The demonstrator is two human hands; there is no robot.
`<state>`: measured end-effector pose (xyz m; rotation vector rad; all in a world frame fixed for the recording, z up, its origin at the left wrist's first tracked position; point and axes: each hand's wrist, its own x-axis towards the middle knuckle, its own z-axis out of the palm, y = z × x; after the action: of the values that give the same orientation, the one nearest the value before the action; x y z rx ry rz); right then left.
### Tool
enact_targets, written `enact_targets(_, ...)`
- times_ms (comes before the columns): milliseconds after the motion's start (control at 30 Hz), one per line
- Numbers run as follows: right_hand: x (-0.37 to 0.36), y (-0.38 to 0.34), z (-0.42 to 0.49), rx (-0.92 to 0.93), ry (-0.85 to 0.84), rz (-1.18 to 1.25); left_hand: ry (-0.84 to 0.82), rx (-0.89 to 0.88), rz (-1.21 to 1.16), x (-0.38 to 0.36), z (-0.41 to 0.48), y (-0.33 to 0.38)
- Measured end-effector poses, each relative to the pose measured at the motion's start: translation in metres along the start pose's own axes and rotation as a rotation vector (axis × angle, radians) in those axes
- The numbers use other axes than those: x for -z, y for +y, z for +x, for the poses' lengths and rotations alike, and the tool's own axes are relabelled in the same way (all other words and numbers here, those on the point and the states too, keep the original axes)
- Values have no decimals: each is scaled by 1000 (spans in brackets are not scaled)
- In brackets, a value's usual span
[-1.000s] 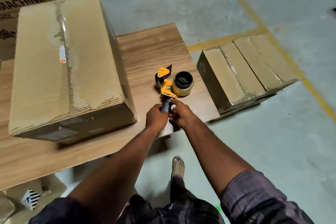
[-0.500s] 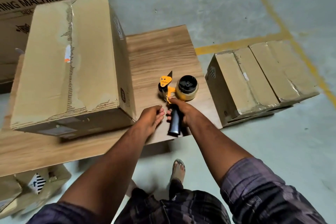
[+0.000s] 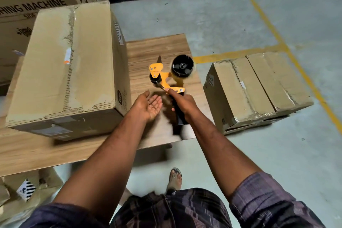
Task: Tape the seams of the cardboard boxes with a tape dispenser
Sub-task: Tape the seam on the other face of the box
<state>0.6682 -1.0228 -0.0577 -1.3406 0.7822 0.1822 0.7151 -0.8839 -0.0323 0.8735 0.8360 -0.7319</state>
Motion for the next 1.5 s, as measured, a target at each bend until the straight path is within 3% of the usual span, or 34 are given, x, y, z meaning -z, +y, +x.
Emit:
enact_targets(233,3,-38,-33,367,-200,-138,-131,-172,-181,-13,-52,40)
enact_targets(500,-21,-79,-62,524,-290,-168,-364,-359,-185,19,-104,72)
enact_targets(633,-37,-87,-75,574,-318,-223,-425,-346,-112,49,-126,86)
enact_targets(1067,-127,-89,-123,770,-346,-493,-39,-568,179,142,-175,134)
enact_targets(1267,-164,-86,-137,790,-367,-763,18,-595,364,209,-181,143)
enact_targets(1500,-220,-82,-154,843,-361,-959,41,-641,364,297,-194,176)
